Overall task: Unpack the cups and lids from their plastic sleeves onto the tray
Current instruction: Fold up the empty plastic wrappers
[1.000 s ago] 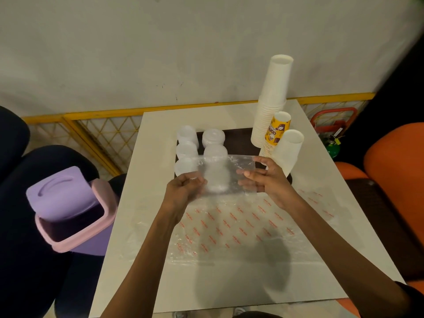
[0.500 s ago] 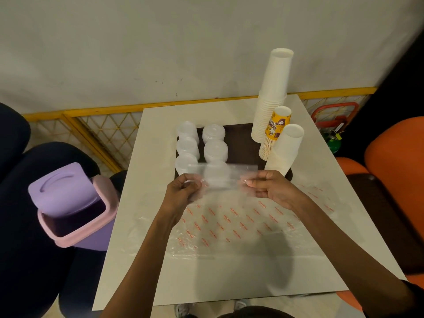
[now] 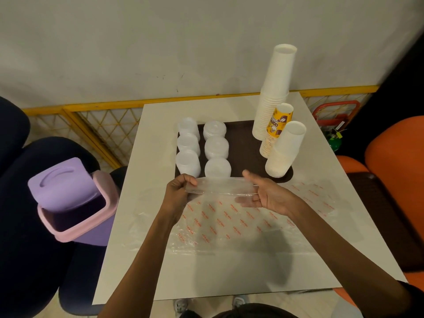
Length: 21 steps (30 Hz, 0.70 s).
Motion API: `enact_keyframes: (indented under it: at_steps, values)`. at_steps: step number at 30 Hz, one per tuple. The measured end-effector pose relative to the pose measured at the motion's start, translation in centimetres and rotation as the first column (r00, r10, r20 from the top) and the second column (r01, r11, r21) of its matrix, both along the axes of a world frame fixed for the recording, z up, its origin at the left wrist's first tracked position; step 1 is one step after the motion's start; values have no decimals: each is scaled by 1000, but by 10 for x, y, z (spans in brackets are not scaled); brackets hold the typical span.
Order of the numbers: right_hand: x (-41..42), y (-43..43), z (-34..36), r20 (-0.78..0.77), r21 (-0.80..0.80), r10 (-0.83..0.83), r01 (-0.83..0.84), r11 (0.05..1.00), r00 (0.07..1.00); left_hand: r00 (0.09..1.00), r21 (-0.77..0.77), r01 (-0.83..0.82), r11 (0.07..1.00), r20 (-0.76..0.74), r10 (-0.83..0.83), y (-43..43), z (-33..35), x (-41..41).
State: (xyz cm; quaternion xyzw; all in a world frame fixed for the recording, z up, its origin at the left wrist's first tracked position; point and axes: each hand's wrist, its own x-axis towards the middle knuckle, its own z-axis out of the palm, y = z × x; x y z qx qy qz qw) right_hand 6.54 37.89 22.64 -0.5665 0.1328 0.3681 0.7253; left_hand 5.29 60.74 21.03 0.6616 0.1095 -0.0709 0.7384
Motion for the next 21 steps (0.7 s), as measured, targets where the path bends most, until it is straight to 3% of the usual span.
enact_keyframes:
  at_steps: [5,9,11,14,16,21]
  values:
    - [7,7,-4,110,-185,-58,77,980,992,996,-82,54,995,-69,-60,11,-5,-3]
    - [17,19,2,207,-330,62,10,944,976,990,-195,39,980,-127,-65,27,-1,-8]
    - [22,30,4,235,-385,146,-46,922,961,985,-88,34,996,-167,-49,37,-1,-10]
    - [29,53,9,298,-362,232,-116,925,926,973,152,168,974,-186,-139,56,-6,-16]
    - [34,71,9,344,-343,268,-145,928,900,966,230,225,947,-182,-185,70,-11,-21]
    - [47,121,-3,396,-441,395,-206,874,829,983,454,176,874,-136,-127,108,-31,-29]
